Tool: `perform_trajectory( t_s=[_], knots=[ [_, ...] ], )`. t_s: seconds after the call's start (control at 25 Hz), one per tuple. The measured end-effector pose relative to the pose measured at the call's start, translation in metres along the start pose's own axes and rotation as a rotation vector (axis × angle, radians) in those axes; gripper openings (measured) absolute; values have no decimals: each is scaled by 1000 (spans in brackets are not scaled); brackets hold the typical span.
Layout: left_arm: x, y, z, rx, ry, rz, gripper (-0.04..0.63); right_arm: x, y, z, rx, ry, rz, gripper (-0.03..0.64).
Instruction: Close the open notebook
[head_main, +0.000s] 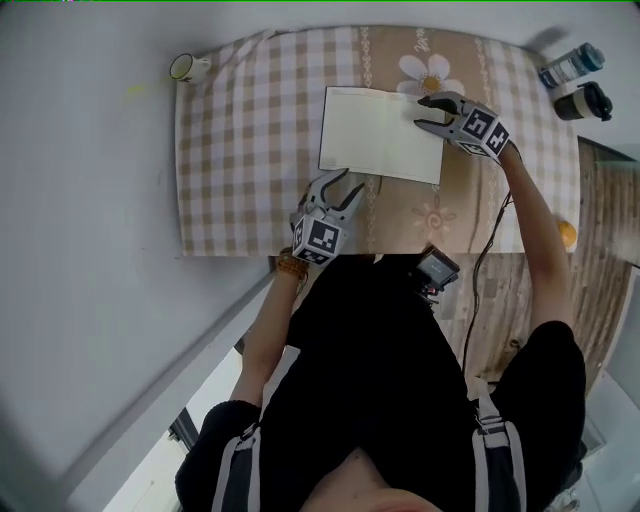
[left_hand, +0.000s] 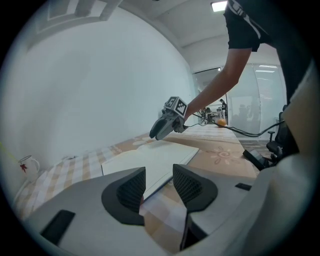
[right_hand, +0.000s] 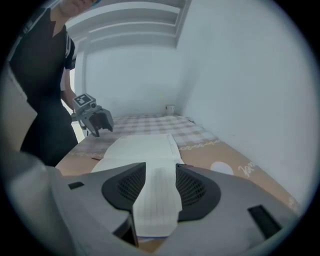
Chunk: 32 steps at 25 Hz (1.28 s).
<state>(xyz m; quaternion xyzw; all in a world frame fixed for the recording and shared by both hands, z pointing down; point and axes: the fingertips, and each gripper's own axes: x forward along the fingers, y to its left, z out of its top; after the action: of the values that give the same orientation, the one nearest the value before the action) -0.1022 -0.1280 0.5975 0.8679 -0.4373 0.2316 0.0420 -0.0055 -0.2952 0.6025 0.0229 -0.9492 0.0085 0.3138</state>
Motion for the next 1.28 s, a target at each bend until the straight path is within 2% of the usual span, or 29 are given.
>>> perform_trajectory(
  t_s=[0.04,0.12,0.32,0.52,0.64,0.84,1.04,1.16,1.28],
  knots=[
    [0,1,-1,0,7,3,184,12,-3,-1,11,0,10,199],
    [1,6,-6,-4,23,16,184,29,-12,-4,23,6,17,256],
    [0,18,-20,-34,61,48,184,51,-33,-1,69,4,43,256],
    [-5,22,-32,-36,96,73,187,58,-27,-9,46,114,114,253],
    [-16,25,-42,-21,126,90,187,60,-25,-10,57,141,128,253],
    [-45,24,-48,12,169,104,187,60,8,-10,5,151,194,252],
    [-70,18,-59,-100,148,119,187,63,44,-6,-23,160,226,252],
    [-78,9,-67,-109,149,111,187,65,66,-7,-31,165,243,252],
    [-86,-3,-66,-97,141,92,187,66,77,-9,8,188,238,253]
  ],
)
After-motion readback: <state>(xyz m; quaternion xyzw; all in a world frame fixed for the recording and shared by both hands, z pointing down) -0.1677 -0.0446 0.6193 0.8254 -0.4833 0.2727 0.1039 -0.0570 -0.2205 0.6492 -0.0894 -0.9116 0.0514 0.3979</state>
